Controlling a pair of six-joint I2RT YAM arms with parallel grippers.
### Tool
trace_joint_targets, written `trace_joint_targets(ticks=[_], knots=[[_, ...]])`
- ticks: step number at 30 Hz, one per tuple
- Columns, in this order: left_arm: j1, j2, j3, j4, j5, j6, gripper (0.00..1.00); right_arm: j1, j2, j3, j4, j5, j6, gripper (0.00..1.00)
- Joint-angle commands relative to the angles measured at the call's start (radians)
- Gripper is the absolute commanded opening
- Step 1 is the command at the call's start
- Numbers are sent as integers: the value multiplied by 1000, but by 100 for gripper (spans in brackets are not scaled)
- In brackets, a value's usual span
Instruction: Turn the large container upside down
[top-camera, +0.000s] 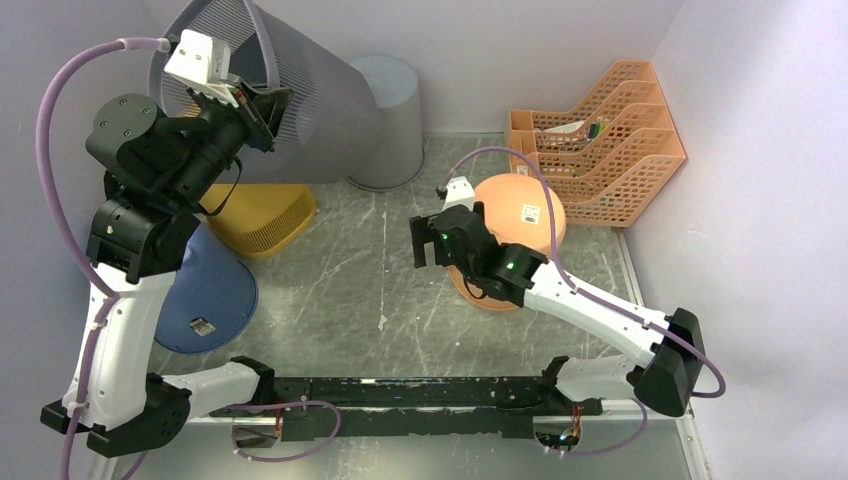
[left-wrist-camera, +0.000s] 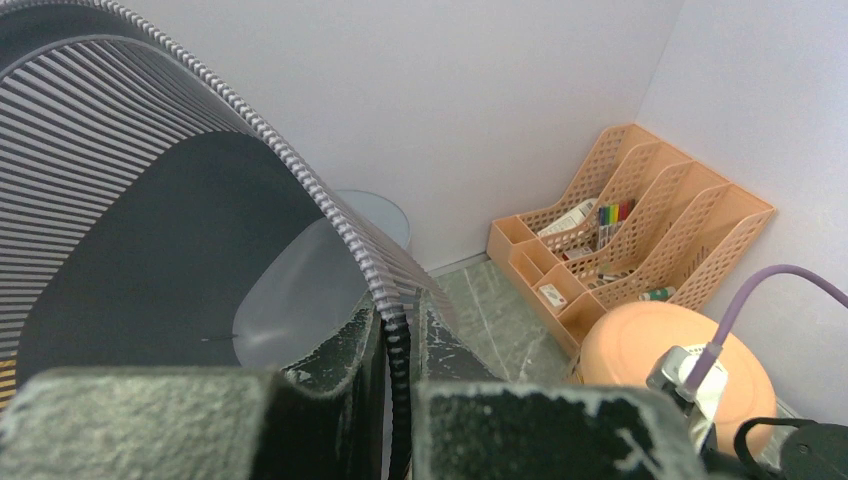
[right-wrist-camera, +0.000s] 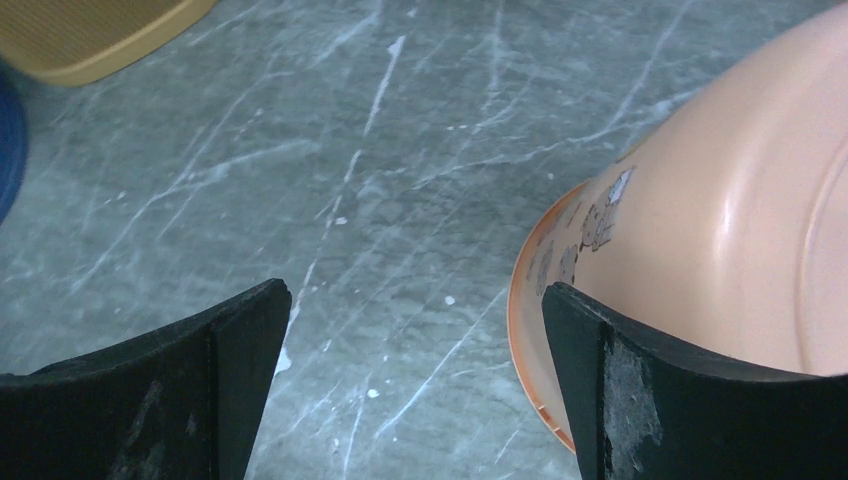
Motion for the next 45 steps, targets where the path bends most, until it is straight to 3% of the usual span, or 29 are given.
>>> trace_joint_targets(ticks=[1,4,11,21,29,33,45], knots=[[-2,-13,45,33,-3,56,7,-39,4,-35,47,141,26,100],[-2,-20,20,23,-2,61,7,-79,-24,-104,61,227,44,100],[-2,-10,3,-13,39,69,7,-262,-103,-215,50,268,58,100],[-2,-5,13,-11,80,93,7,-374,-193,-259,-23,397,66,100],[-2,40,69,-38,197,91,7,-479,-246,-293,-78,433,97,100],[-2,59,87,-47,285,69,7,-495,-274,-287,-80,404,99,100],[-2,90,64,-28,510,-13,7,-493,-307,-154,-18,111,-2,100]])
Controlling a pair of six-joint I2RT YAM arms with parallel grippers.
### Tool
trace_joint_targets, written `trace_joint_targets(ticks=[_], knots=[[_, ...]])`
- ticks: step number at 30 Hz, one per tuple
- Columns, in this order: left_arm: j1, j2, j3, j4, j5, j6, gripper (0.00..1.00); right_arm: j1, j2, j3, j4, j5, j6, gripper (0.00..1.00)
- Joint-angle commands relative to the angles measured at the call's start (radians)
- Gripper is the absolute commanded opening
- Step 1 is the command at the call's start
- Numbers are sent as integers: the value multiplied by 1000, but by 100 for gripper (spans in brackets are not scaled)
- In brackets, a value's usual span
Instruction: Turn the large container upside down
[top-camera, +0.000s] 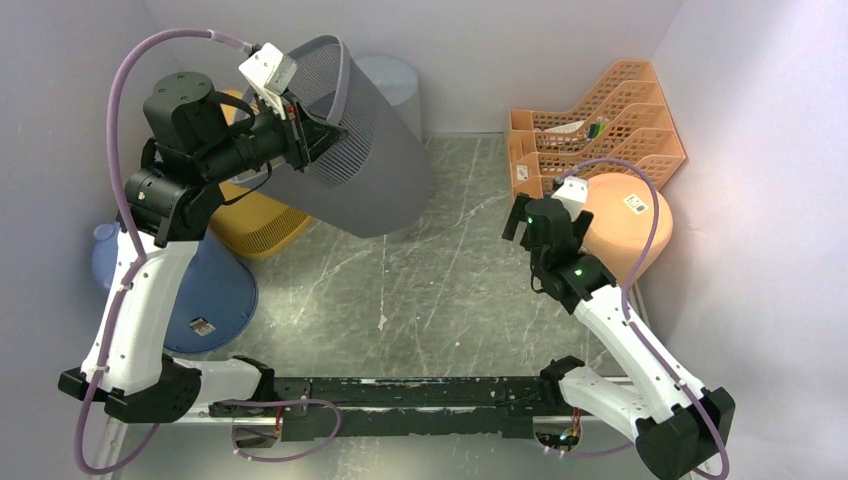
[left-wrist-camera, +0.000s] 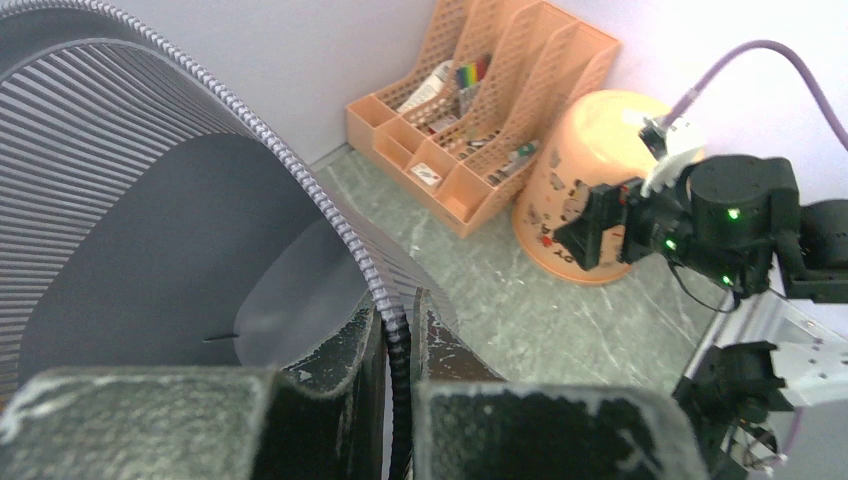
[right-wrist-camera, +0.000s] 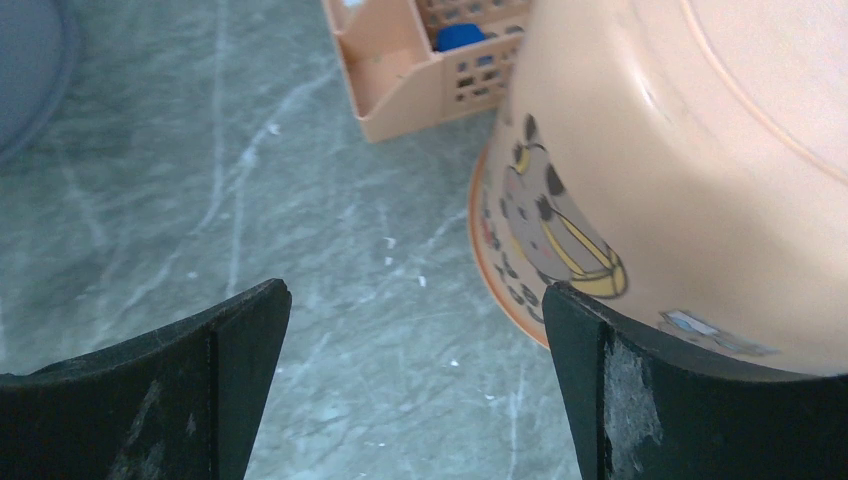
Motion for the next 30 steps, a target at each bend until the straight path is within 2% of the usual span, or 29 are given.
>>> trace_joint_targets(ticks=[1,8,15,23,30], knots=[[-2,-35,-5,153,106,-14,7,-4,-19,67,40,-94,-54,100],[-19,-40,-129,118,128,-12,7,-5,-3,138,8,-109,-68,100],[-120,-32,-277,105,-47,32,7,-5,-10,131,32,-155,-76,100],[-222,38,-458,256,-279,47,7,-5,-5,111,48,-165,-91,100],[-273,117,-557,409,-371,43,7,-3,2,114,40,-185,-97,100]])
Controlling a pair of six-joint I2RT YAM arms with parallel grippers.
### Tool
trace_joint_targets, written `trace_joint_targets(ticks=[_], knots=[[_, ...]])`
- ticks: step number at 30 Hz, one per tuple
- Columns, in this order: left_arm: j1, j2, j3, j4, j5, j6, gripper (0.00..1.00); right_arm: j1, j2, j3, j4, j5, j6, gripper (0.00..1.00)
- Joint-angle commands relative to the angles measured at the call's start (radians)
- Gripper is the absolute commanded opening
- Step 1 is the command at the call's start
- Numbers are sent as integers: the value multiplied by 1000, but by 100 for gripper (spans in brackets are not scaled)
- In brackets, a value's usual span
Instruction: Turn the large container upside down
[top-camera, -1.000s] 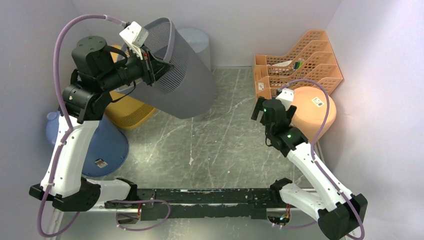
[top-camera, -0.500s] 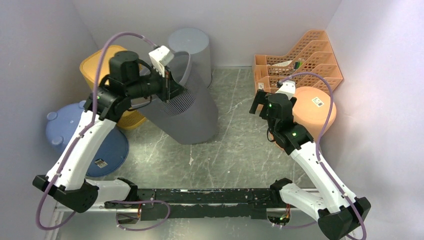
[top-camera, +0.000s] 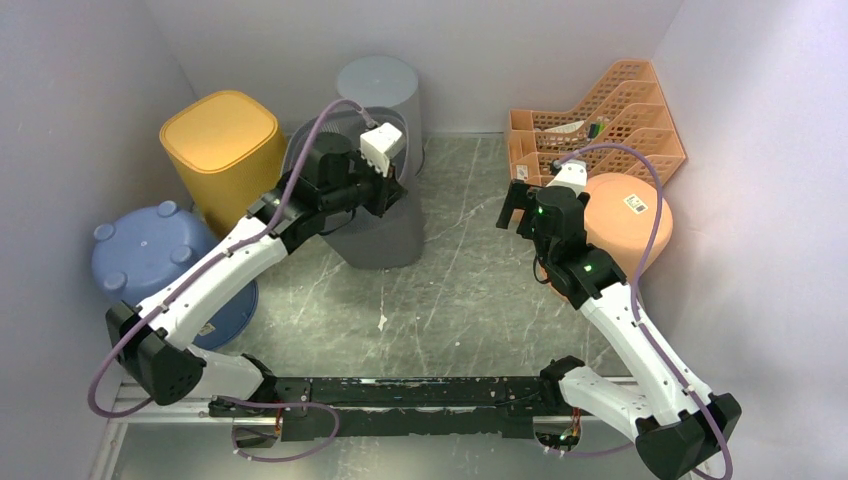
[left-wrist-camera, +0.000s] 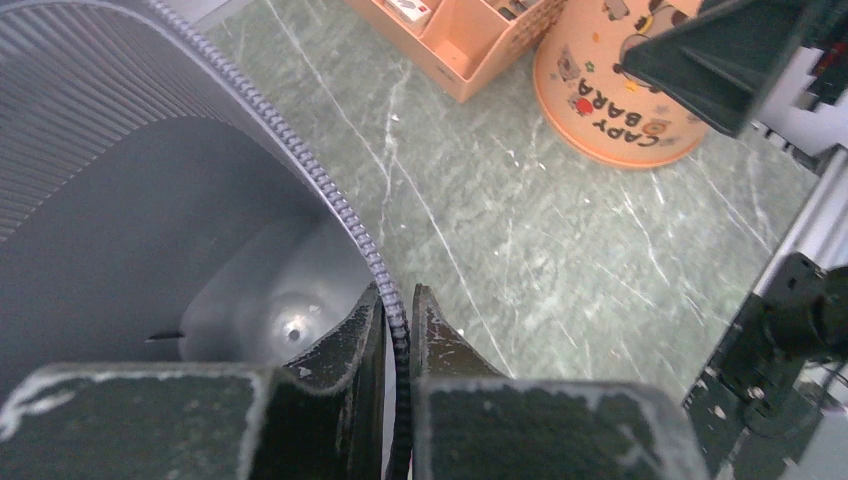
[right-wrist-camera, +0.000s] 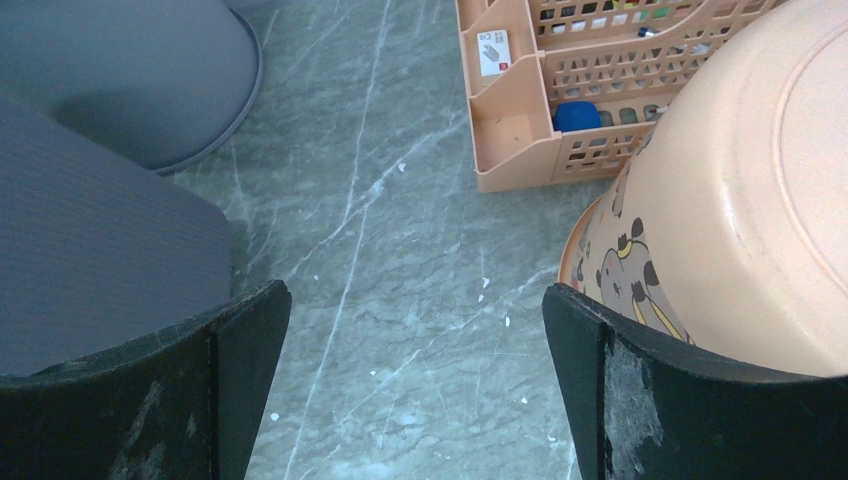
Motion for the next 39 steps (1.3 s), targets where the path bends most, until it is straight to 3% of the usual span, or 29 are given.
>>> trace_joint_targets(ticks=[1,5,15,20,25,30,32,35,39], knots=[[-17,48,-59,121,-100,11,7,-3,0,-8,14,-21,-16,100],[-26,92,-48,96,-100,20,8,-5,-3,-14,15,-28,-16,100],[-64,121,61,23,-102,42,83,-4,-8,12,4,-29,-32,100],[-75,110,158,5,-89,46,100,-5,-8,24,6,-41,-40,100],[-75,97,314,-22,-103,35,100,-4,6,59,7,-71,-67,100],[-67,104,465,-64,-313,37,99,-3,93,146,12,-231,-142,100],[-26,126,522,-84,-349,29,100,7,142,198,16,-302,-167,100],[80,151,588,-106,-285,-19,100,52,213,291,35,-374,-213,100],[232,146,593,-79,-248,-63,100,195,295,427,63,-358,-290,100]])
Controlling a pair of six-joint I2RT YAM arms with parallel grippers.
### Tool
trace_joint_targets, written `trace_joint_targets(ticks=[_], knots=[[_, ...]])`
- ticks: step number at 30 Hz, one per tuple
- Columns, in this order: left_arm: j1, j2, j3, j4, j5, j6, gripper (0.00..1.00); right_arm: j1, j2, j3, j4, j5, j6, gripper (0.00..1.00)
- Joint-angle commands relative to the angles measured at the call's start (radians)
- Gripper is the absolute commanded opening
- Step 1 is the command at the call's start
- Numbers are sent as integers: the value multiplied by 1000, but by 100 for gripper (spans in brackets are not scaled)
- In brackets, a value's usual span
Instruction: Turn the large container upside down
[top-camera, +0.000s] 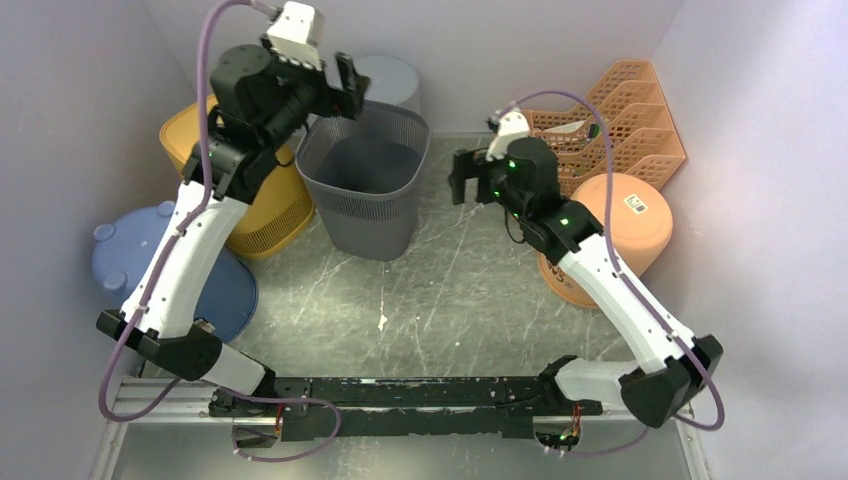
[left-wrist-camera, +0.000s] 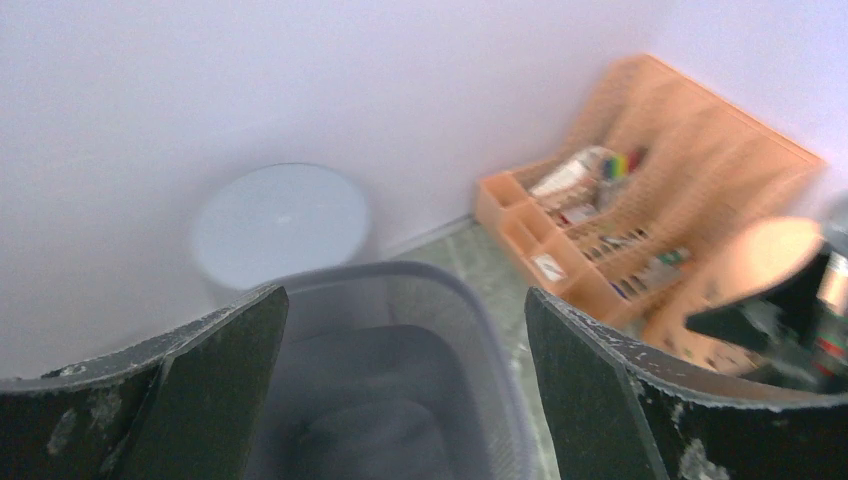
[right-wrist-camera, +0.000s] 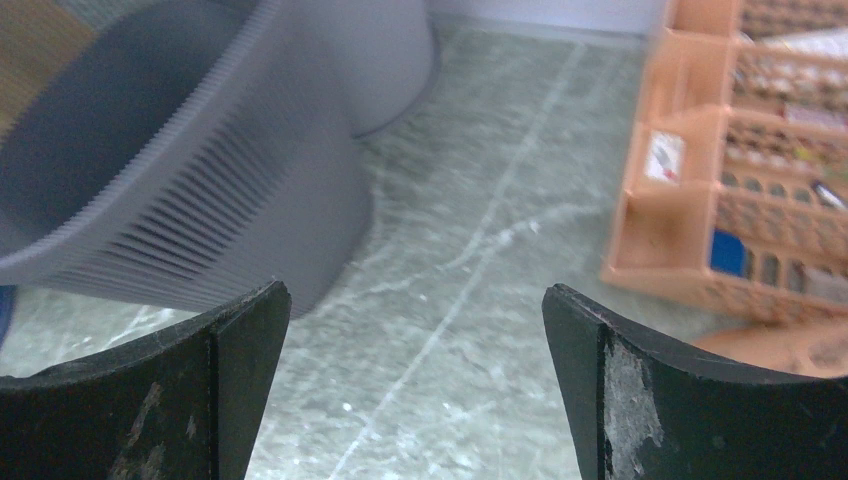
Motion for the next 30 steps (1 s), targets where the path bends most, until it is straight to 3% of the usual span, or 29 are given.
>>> trace_joint_targets(ticks=[1,6,11,18,30], knots=[[153,13,31,-22,16,-71,100,132,54,137,66,-64,-126,100],[345,-22,-7,2,98,-141,100,229,168,285,66,-169,-196,100],[445,-79,-151,65,193,-199,99,282,317,438,4,-293,-260,100],[499,-126,-222,83,242,-204,99,347,489,578,-90,-359,-340,100],[542,-174,-286,107,292,-201,99,347,644,634,-104,-337,-369,99]])
